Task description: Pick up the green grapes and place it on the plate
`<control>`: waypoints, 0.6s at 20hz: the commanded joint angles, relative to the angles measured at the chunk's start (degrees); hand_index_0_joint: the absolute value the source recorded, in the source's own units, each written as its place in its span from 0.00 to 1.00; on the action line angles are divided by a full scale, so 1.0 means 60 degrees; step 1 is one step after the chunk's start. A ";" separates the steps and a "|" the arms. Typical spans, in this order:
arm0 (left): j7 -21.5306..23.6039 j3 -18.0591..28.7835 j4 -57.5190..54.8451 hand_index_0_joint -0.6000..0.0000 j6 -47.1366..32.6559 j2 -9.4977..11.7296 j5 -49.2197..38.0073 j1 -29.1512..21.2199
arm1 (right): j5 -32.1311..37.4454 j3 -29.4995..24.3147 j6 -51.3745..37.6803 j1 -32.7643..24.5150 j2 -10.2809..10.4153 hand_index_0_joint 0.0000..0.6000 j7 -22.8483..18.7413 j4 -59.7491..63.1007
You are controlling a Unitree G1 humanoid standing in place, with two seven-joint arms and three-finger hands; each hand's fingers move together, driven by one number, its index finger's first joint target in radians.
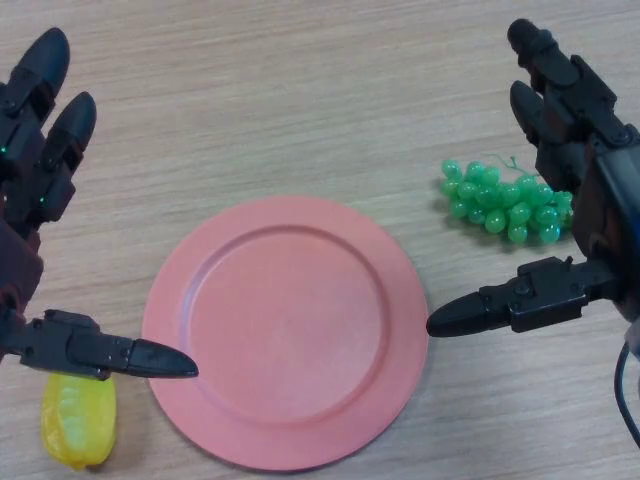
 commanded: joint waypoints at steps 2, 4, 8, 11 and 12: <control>0.0134 0.0305 -0.0363 1.00 -0.1284 0.0187 0.0329 -0.0105 | -0.0031 -0.0605 -0.1636 -0.0193 -0.0192 0.00 0.0013 -0.0310; 0.0074 0.0322 -0.0269 1.00 -0.1270 0.0225 0.0369 -0.0141 | -0.0013 -0.0653 -0.1756 -0.0175 -0.0210 0.00 -0.0016 -0.0222; -0.0058 0.0260 -0.0134 1.00 -0.1361 0.0296 0.0492 -0.0234 | -0.0059 -0.0622 -0.1777 -0.0245 -0.0204 0.00 -0.0066 -0.0056; -0.0063 0.0192 -0.0113 1.00 -0.1426 0.0302 0.0563 -0.0274 | -0.0122 -0.0719 -0.1792 -0.0647 -0.0293 0.00 -0.0031 0.0542; -0.0105 0.0198 -0.0148 1.00 -0.1483 0.0280 0.0543 -0.0220 | -0.0202 -0.0758 -0.1739 -0.0921 -0.0351 0.00 0.0049 0.0889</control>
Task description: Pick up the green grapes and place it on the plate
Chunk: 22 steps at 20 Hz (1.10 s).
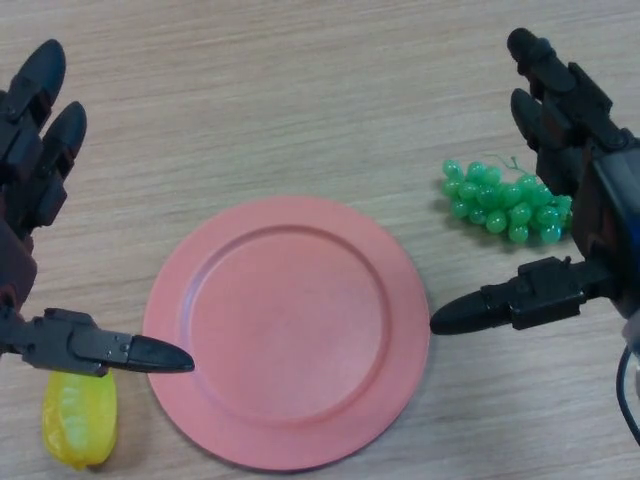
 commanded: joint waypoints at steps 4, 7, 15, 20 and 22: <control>-0.0314 0.0476 -0.0392 1.00 -0.1578 0.0268 -0.0124 -0.0016 | -0.0746 -0.0870 -0.2023 -0.1592 -0.0495 0.00 0.0119 0.1625; -0.0309 0.0476 -0.0459 1.00 -0.1526 0.0288 -0.0111 -0.0033 | -0.0895 -0.1052 -0.2499 -0.2289 -0.0725 0.00 0.0045 0.3256; -0.0299 0.0790 -0.0598 1.00 -0.1788 0.0064 -0.0390 0.0325 | -0.2191 -0.1114 -0.5379 -0.4091 -0.1496 0.00 -0.0535 0.9039; -0.0293 0.0946 -0.0680 1.00 -0.1801 -0.0017 -0.0476 0.0483 | -0.2670 -0.0924 -0.5856 -0.4335 -0.1385 0.58 -0.0709 1.0310; -0.0309 0.1042 -0.0724 1.00 -0.1999 -0.0161 -0.0447 0.0687 | -0.3555 -0.0730 -0.6063 -0.4311 -0.1408 0.99 -0.0942 1.0875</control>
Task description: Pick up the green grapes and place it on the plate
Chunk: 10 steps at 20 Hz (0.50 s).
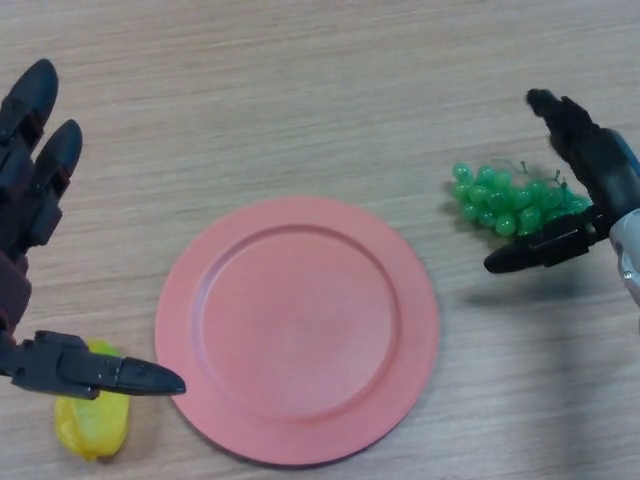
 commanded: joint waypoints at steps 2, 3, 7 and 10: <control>-0.0022 0.0652 -0.0583 1.00 -0.1835 0.0006 -0.0031 0.0117 | -0.1175 -0.0156 -0.1163 -0.0533 -0.0420 1.00 -0.0805 -0.0058; -0.0023 0.0654 -0.0567 1.00 -0.1866 -0.0009 -0.0024 0.0134 | -0.1400 -0.0123 -0.1241 -0.0483 -0.0458 1.00 -0.0782 -0.0033; 0.0047 0.0602 -0.0640 1.00 -0.1957 -0.0089 0.0109 0.0210 | -0.2066 -0.0241 -0.1506 -0.0239 -0.0421 1.00 -0.0835 -0.0098; 0.0090 0.0616 -0.0682 1.00 -0.1945 -0.0120 0.0046 0.0262 | -0.0720 -0.0614 -0.0013 0.0144 0.0144 1.00 0.0127 -0.2352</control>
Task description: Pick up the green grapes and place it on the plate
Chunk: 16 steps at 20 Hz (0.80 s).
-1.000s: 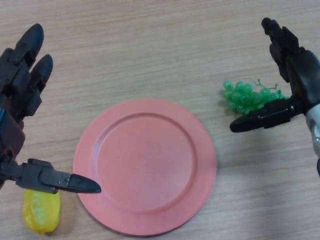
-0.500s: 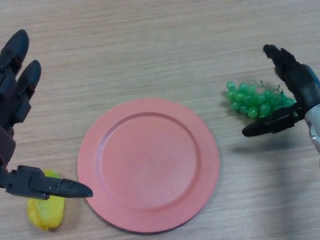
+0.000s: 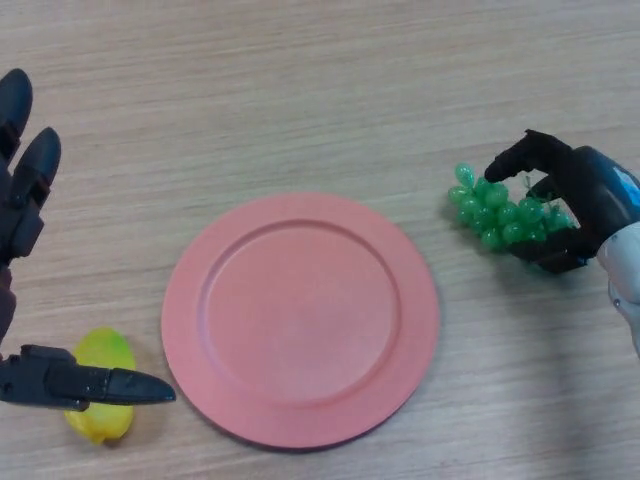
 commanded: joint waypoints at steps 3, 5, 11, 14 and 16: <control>0.0103 0.0342 -0.0699 1.00 -0.1280 0.0215 -0.0031 -0.0154 | 0.2602 -0.0569 0.2221 -0.0206 0.0456 1.00 0.0359 -0.3972; 0.0159 0.0344 -0.0653 1.00 -0.1257 0.0230 -0.0059 -0.0210 | 0.2934 -0.0066 0.3307 -0.0096 0.0645 1.00 0.0408 -0.5463; 0.0215 0.0425 -0.0479 1.00 -0.1230 0.0334 -0.0277 -0.0332 | 0.3055 0.1954 0.5558 -0.0139 0.1149 1.00 0.0409 -0.8352; 0.0241 0.0560 -0.0385 1.00 -0.1184 0.0393 -0.0428 -0.0373 | 0.3418 0.3389 0.6395 -0.0327 0.1163 1.00 -0.0285 -0.9157; 0.0231 0.0570 -0.0253 1.00 -0.1331 0.0372 -0.0429 -0.0355 | 0.3668 0.4147 0.6530 -0.0651 0.1164 1.00 -0.0808 -0.9315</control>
